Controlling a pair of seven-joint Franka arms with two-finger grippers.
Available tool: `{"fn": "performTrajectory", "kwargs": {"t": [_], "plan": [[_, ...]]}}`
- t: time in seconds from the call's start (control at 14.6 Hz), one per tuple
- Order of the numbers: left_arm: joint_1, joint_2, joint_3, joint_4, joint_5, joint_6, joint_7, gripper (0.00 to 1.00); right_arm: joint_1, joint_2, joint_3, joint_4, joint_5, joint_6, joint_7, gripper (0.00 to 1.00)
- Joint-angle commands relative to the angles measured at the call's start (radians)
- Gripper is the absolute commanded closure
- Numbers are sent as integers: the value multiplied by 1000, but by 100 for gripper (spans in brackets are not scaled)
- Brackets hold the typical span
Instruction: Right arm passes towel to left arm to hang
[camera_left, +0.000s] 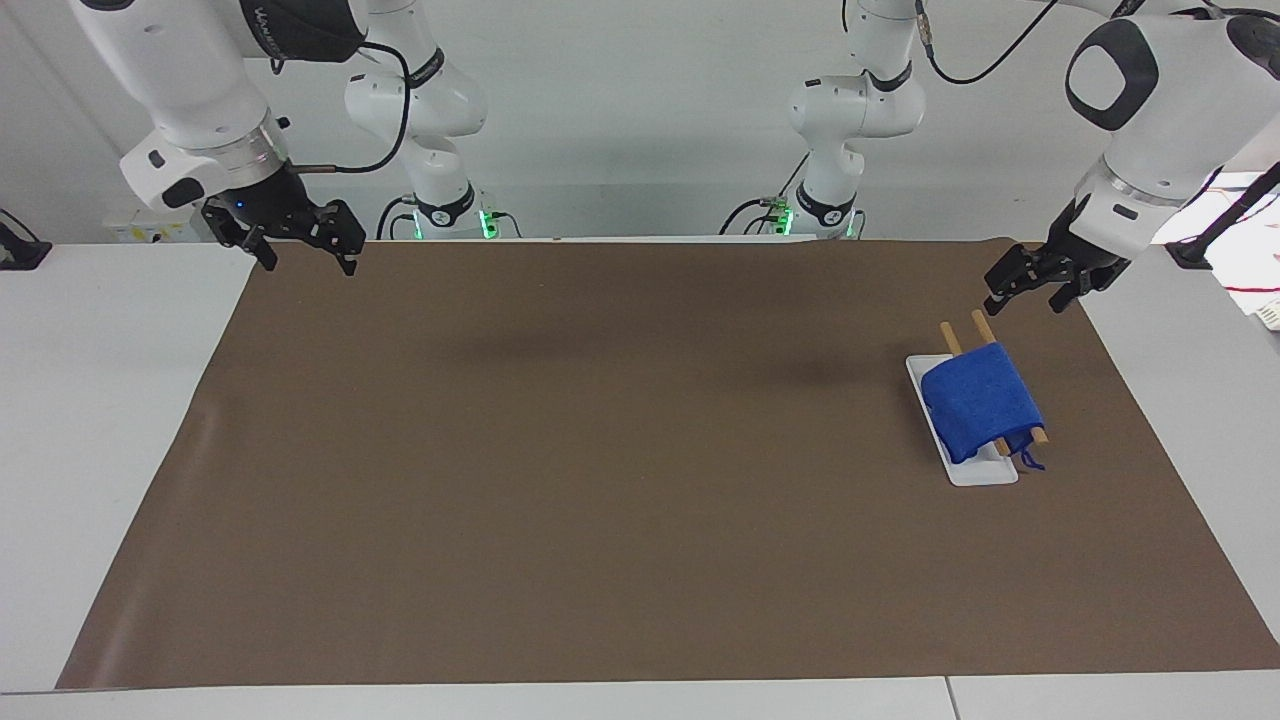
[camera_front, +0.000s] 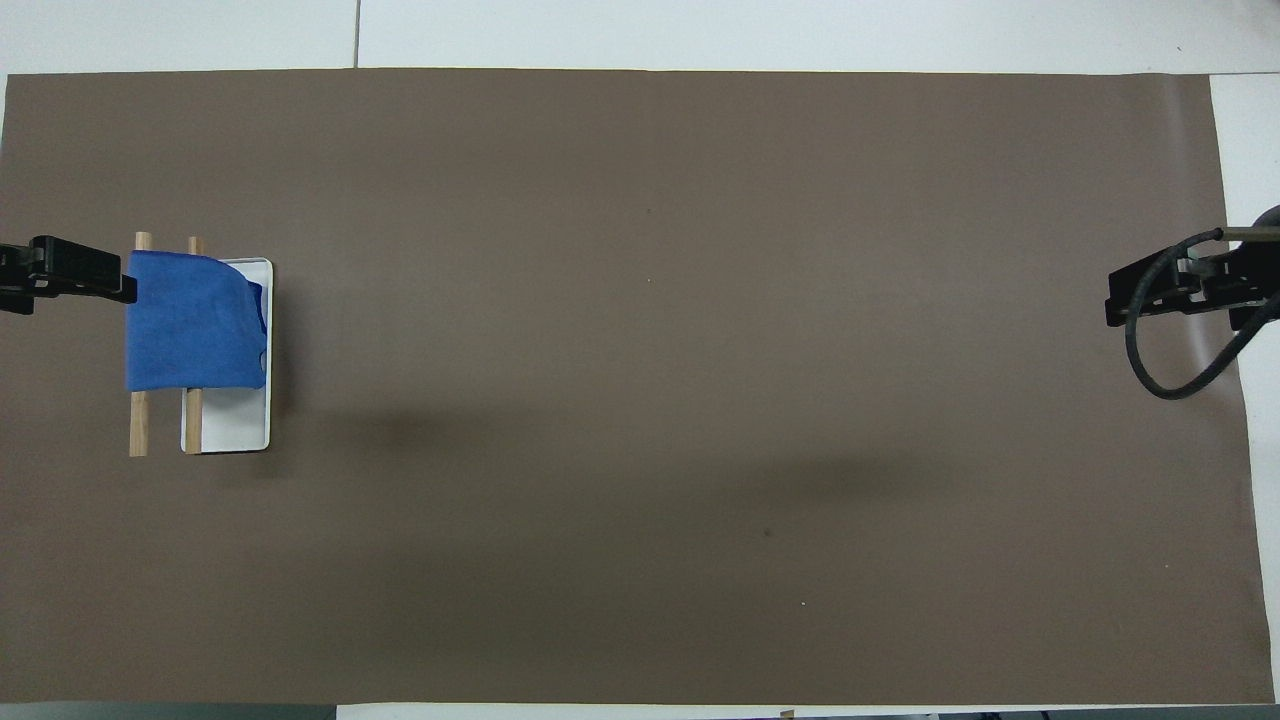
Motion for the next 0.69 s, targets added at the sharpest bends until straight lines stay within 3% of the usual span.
{"fn": "performTrajectory", "kwargs": {"t": [0.0,0.21,0.62], "plan": [[2,31,7,45,5,-37,51,0,-8,-21,6,-25,-9,3,-22,0],[1,31,6,47,30,-59,54,0,-6,-23,6,-25,-9,3,-22,0],[16,25,-37,27,42,48,82,0,-9,-23,6,-30,-7,4,-21,0]]}}
